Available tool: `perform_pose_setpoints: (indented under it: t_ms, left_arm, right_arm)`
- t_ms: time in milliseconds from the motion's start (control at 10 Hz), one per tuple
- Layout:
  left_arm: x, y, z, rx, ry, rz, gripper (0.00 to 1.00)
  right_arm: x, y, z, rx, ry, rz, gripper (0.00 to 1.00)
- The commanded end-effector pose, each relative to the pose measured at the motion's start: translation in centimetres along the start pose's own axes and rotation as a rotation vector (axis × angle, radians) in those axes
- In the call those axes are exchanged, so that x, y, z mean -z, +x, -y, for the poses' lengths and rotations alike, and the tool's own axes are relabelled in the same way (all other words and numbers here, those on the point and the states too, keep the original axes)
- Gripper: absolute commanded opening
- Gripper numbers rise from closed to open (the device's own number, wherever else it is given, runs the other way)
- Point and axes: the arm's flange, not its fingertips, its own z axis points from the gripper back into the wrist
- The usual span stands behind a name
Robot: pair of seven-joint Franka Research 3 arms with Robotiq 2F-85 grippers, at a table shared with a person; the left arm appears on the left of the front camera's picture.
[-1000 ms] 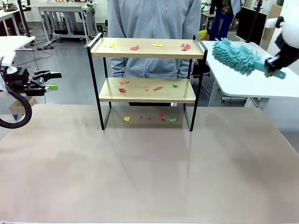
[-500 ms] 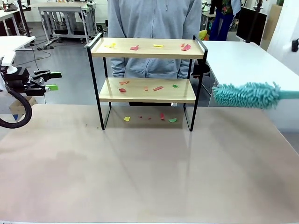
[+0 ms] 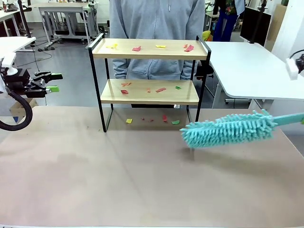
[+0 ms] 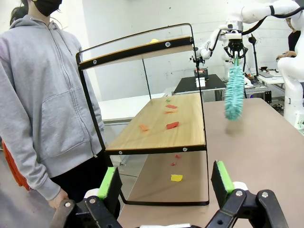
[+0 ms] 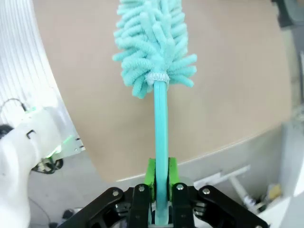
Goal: Clean the shelf.
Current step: Clean the specific section of the Shelf indicated by the human with the Duster.
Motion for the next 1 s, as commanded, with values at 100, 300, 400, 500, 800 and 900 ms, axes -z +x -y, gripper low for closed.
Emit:
perform_pose_setpoints:
  t_ms: [100, 300, 400, 500, 800, 900]
  left_arm:
    - [0.0, 0.2, 0.1, 0.003, 0.002, 0.002, 1.0]
    - [0.0, 0.2, 0.1, 0.003, 0.002, 0.002, 1.0]
    - [0.0, 0.2, 0.1, 0.003, 0.002, 0.002, 1.0]
    - [0.0, 0.2, 0.1, 0.003, 0.002, 0.002, 1.0]
    - [0.0, 0.2, 0.1, 0.003, 0.002, 0.002, 1.0]
    - [0.0, 0.2, 0.1, 0.003, 0.002, 0.002, 1.0]
  right_arm:
    - [0.7, 2.4, -0.7, -0.243, 0.122, 0.055, 0.13]
    - [1.2, 4.1, -0.9, -0.346, 0.192, 0.003, 0.13]
    - [1.9, 4.9, -1.1, -0.377, 0.218, -0.021, 0.13]
    - [2.2, 5.5, -1.1, -0.384, 0.239, -0.012, 0.13]
    - [3.0, 5.2, -1.9, -0.35, 0.214, -0.014, 0.13]
    - [3.0, 5.2, -1.9, -0.35, 0.214, -0.014, 0.13]
